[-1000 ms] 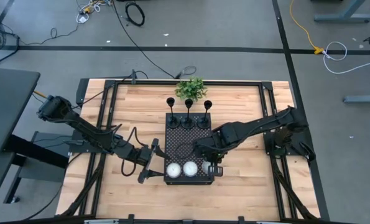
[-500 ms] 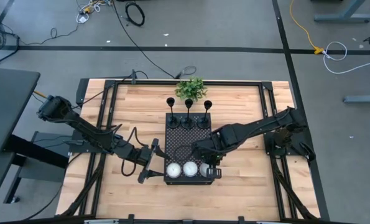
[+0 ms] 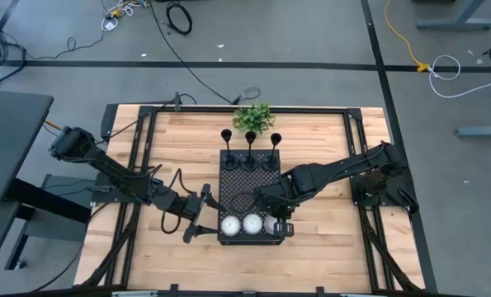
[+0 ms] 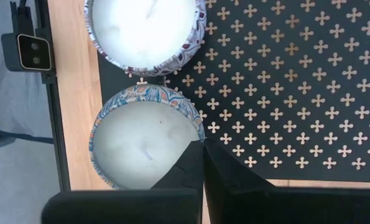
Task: Pick & Place candle stick holders
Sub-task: Put the blue candle on the shelf, then return to Home Position
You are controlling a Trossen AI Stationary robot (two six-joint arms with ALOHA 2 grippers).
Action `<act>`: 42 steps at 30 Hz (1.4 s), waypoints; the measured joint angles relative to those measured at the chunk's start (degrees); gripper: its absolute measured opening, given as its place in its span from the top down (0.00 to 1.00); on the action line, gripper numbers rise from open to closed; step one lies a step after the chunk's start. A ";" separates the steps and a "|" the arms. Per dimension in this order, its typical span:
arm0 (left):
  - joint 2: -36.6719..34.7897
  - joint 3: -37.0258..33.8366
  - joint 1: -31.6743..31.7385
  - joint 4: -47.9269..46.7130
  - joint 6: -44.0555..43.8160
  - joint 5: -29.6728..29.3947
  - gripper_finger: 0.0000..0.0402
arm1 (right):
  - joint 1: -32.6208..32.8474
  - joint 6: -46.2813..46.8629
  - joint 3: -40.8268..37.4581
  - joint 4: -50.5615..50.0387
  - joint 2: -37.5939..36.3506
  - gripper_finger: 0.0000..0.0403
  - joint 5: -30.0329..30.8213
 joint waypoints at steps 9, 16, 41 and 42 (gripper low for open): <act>0.00 0.00 0.00 0.02 0.00 0.00 0.18 | -1.07 -0.03 -0.02 0.28 -0.03 0.94 -0.26; 0.00 0.00 0.00 0.02 0.00 0.00 0.18 | -2.18 -0.28 -0.02 0.73 -0.05 0.85 -6.71; -1.70 -0.02 -0.06 -1.27 4.30 -5.69 0.18 | -1.14 -10.36 -0.20 8.27 -15.12 0.86 11.11; -3.04 -0.01 0.26 -1.90 3.99 -6.81 0.18 | -0.58 -10.79 -1.14 9.77 -16.66 0.86 12.23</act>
